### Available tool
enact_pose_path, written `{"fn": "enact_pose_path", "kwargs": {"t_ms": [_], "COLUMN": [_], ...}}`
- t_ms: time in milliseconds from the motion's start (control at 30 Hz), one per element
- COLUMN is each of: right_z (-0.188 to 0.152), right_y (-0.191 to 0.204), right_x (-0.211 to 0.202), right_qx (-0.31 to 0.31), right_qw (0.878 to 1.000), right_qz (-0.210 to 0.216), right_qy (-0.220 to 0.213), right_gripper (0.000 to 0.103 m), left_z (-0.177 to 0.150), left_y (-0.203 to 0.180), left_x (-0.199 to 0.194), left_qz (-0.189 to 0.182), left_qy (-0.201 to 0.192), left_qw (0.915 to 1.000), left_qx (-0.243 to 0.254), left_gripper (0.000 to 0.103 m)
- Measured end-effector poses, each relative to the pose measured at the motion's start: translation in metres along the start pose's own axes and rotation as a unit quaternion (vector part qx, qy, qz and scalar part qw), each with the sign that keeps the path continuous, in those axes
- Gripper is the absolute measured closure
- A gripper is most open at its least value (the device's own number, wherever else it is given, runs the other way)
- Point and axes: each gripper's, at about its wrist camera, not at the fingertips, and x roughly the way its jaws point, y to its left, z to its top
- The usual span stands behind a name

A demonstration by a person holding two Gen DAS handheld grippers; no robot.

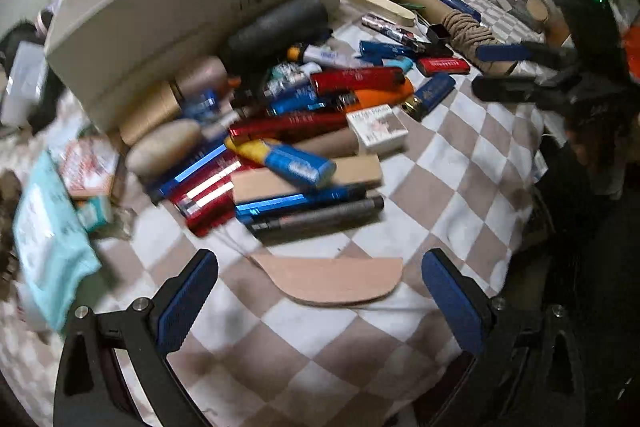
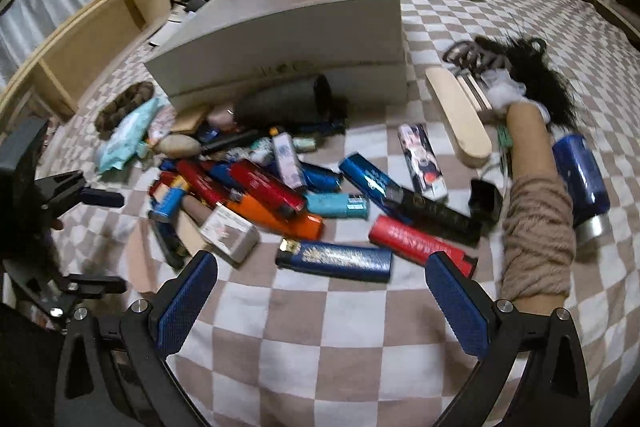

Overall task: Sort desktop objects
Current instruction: 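Lower the left tool onto the beige curved wooden piece and close it, then close the right tool on the blue lighter while the left holds the beige piece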

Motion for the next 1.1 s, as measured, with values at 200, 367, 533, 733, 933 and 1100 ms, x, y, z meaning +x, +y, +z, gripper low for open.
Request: {"fn": "enact_pose_path", "kwargs": {"t_ms": [200,367,533,733,933,1100], "right_z": [-0.009,-0.01,-0.013,-0.019,-0.024,-0.021], "right_y": [0.002,0.001,0.0,-0.004,-0.002,-0.002], "right_x": [0.007,0.014,0.021,0.03,0.036,0.038], "right_qx": [-0.015,-0.02,-0.022,-0.01,-0.005,0.03], "right_qw": [1.0,0.999,0.999,0.998,0.998,0.997], "right_qz": [-0.022,-0.032,-0.044,-0.053,-0.062,-0.067], "right_qy": [0.004,0.009,0.011,0.017,0.012,0.007], "right_gripper": [0.0,0.0,0.0,0.0,0.0,0.0], "left_z": [-0.002,-0.003,-0.006,-0.005,-0.004,-0.005], "left_y": [-0.005,-0.01,-0.014,-0.01,-0.004,-0.004], "left_x": [0.013,0.024,0.032,0.035,0.037,0.036], "left_qz": [0.0,0.0,0.013,0.011,0.002,0.005], "left_qy": [0.012,0.023,0.028,0.029,0.024,0.022], "left_qw": [0.9998,0.9995,0.9988,0.9994,0.9997,0.9997], "left_qx": [0.013,0.023,0.037,0.018,-0.003,-0.007], "left_gripper": [0.0,0.0,0.0,0.0,0.0,0.0]}}
